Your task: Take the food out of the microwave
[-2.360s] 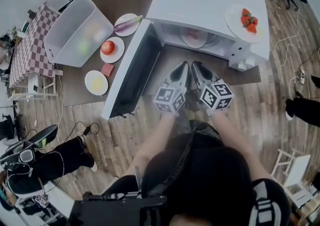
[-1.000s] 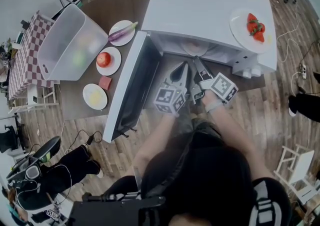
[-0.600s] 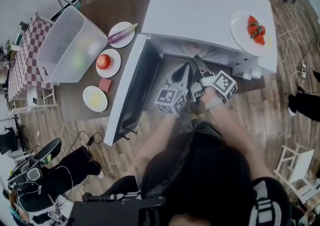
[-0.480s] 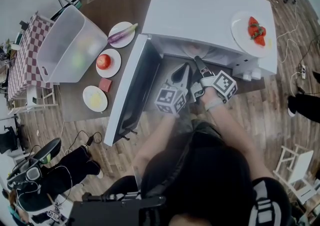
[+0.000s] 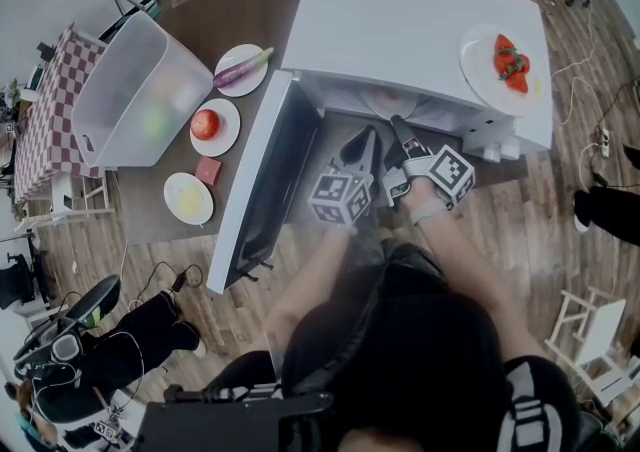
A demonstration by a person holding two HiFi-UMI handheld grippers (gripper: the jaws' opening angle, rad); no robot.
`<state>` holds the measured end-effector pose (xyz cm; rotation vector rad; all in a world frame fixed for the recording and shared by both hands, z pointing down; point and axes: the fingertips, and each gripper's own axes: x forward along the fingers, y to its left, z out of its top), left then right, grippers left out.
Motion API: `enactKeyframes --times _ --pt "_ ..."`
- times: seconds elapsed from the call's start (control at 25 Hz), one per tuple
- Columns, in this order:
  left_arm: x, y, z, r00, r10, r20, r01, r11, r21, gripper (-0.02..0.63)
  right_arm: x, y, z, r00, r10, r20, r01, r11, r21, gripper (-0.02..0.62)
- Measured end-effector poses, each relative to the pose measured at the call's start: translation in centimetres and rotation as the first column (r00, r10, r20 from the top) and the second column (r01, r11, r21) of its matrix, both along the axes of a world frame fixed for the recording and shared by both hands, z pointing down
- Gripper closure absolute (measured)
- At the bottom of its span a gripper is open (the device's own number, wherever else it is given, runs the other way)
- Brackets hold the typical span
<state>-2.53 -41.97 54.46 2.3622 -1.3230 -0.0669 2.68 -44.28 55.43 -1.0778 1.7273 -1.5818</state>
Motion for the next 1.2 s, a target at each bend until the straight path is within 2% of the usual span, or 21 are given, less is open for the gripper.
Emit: enactKeyframes --times 0.2,0.32,0.56,0.64,0.84,1.04,1.12,1.2 --pt "0.6 0.0 0.1 0.999 0.011 -0.033 -0.012 0.999 -0.031 0.603 0.4 0.7 0.0 1.0 -0.001 -0.004 0.001 1.0 0.006 0.568" --pt "1.1 0.1 0.1 0.997 0.023 -0.079 -0.028 0.998 -0.057 0.557 0.4 1.0 -0.2 1.0 -0.008 0.002 0.008 1.0 0.014 0.569" --pt "1.4 -0.2 0.1 0.983 0.028 -0.179 -0.05 0.992 -0.119 0.555 0.3 1.7 -0.5 1.0 -0.022 0.008 0.022 0.999 0.024 0.569" --pt "1.6 -0.3 0.2 0.969 0.028 -0.245 -0.069 0.985 -0.159 0.555 0.4 1.8 -0.6 1.0 -0.024 0.007 0.024 0.999 0.03 0.569" --pt "1.7 -0.4 0.6 0.909 0.004 -0.417 -0.113 0.965 -0.238 0.532 0.7 1.8 -0.5 1.0 -0.027 -0.005 0.028 0.999 0.031 0.569" --pt "1.8 -0.1 1.0 0.872 -0.01 -0.49 -0.142 0.951 -0.273 0.531 0.7 1.9 -0.7 1.0 -0.031 -0.003 0.031 0.999 0.039 0.569" --pt "2.1 0.0 0.9 0.857 -0.008 -0.516 -0.158 0.948 -0.277 0.479 0.7 1.9 -0.8 0.999 -0.036 -0.006 0.037 0.998 0.048 0.568" --pt "2.1 -0.2 0.9 0.843 -0.021 -0.537 -0.157 0.946 -0.284 0.479 0.9 1.9 -0.6 0.999 -0.039 -0.021 0.04 0.998 0.05 0.568"
